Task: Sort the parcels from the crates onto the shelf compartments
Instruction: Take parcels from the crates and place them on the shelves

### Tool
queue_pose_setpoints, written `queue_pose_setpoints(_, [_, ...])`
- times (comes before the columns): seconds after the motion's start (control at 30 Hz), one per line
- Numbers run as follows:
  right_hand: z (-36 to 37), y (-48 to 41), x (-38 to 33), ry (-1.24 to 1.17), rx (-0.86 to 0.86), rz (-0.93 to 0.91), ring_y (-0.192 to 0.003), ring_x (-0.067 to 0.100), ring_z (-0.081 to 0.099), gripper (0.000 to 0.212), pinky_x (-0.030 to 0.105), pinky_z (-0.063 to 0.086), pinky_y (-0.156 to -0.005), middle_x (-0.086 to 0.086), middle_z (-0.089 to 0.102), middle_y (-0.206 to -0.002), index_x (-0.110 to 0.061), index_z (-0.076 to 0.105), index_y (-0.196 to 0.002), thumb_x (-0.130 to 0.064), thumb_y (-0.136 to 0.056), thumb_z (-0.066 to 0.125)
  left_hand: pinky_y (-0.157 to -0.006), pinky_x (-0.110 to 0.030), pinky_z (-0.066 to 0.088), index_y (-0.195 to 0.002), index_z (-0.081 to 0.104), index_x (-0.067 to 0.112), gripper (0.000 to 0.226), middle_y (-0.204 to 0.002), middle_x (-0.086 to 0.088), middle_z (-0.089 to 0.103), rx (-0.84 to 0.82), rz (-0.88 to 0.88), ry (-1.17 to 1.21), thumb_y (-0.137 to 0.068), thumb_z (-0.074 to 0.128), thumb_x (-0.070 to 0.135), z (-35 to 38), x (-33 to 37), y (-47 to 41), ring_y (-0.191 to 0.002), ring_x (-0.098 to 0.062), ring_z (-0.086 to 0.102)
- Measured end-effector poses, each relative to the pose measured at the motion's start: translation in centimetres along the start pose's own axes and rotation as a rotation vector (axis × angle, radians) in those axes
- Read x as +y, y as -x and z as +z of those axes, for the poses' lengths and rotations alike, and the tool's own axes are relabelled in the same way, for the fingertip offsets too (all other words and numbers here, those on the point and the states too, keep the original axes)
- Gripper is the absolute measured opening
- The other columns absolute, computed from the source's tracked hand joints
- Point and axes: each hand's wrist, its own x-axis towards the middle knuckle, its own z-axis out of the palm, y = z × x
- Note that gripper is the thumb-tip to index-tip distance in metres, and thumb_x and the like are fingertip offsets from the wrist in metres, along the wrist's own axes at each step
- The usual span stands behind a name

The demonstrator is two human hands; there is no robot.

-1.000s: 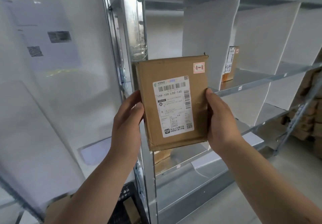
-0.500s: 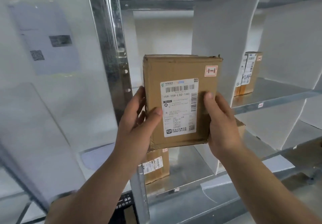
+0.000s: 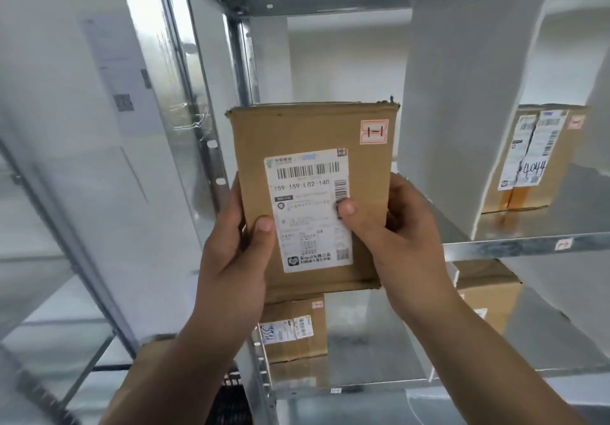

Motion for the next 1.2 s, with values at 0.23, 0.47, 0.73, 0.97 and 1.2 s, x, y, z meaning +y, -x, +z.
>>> queue_pose_setpoints(0.23, [0.2, -1.6, 2.3, 0.122, -0.036, 0.009, -0.125, 0.010, 0.067, 0.071, 0.031, 0.065, -0.089, -0.019, 0.071, -0.129, -0.030, 0.058, -0.133, -0.044, -0.070, 0.087, -0.096, -0.035, 0.061, -0.148, 0.052, 0.015, 0.042, -0.135, 0.002, 0.070, 0.109, 0.015, -0.170, -0.107, 0.047, 0.025, -0.5, -3.1, -0.6, -0.125, -0.016, 0.068])
queue_pose_setpoints(0.47, [0.4, -4.4, 3.4, 0.169, -0.069, 0.086, -0.119, 0.013, 0.071, 0.063, 0.029, 0.066, -0.082, -0.018, 0.071, -0.129, -0.030, 0.056, -0.128, -0.043, -0.074, 0.087, -0.091, -0.030, 0.062, -0.156, 0.042, 0.022, 0.052, -0.138, 0.015, 0.066, 0.127, -0.012, -0.250, -0.106, 0.041, 0.033, 0.2, -5.4, -2.0, -0.126, -0.010, 0.066])
queue_pose_setpoints(0.73, [1.6, -7.7, 5.1, 0.147, -0.043, 0.113, -0.108, 0.006, 0.072, 0.049, 0.020, 0.061, -0.072, -0.019, 0.071, -0.124, -0.030, 0.053, -0.130, -0.030, -0.091, 0.082, -0.092, -0.034, 0.063, -0.157, 0.035, 0.045, 0.045, -0.140, 0.017, 0.062, 0.231, -0.207, -0.289, -0.115, 0.037, 0.029, 1.4, -6.6, -5.4, -0.120, -0.011, 0.066])
queue_pose_setpoints(0.97, [3.9, -10.7, 7.5, 0.124, -0.025, 0.107, -0.109, 0.007, 0.071, 0.054, 0.023, 0.062, -0.080, -0.015, 0.069, -0.127, -0.027, 0.049, -0.137, -0.023, -0.093, 0.081, -0.069, -0.019, 0.049, -0.156, 0.031, 0.048, 0.046, -0.131, 0.011, 0.058, 0.433, -0.362, -0.254, -0.116, 0.031, 0.027, 2.2, -7.7, -8.7, -0.096, -0.007, 0.061])
queue_pose_setpoints(1.2, [5.6, -12.4, 9.1, 0.179, -0.029, 0.073, -0.105, 0.000, 0.067, 0.057, 0.027, 0.059, -0.092, -0.023, 0.064, -0.118, -0.028, 0.042, -0.141, -0.027, -0.097, 0.078, -0.067, -0.019, 0.047, -0.151, 0.041, 0.041, 0.041, -0.121, 0.014, 0.059, 0.559, -0.376, -0.211, -0.115, 0.032, 0.024, 2.2, -9.6, -11.1, -0.089, 0.001, 0.059])
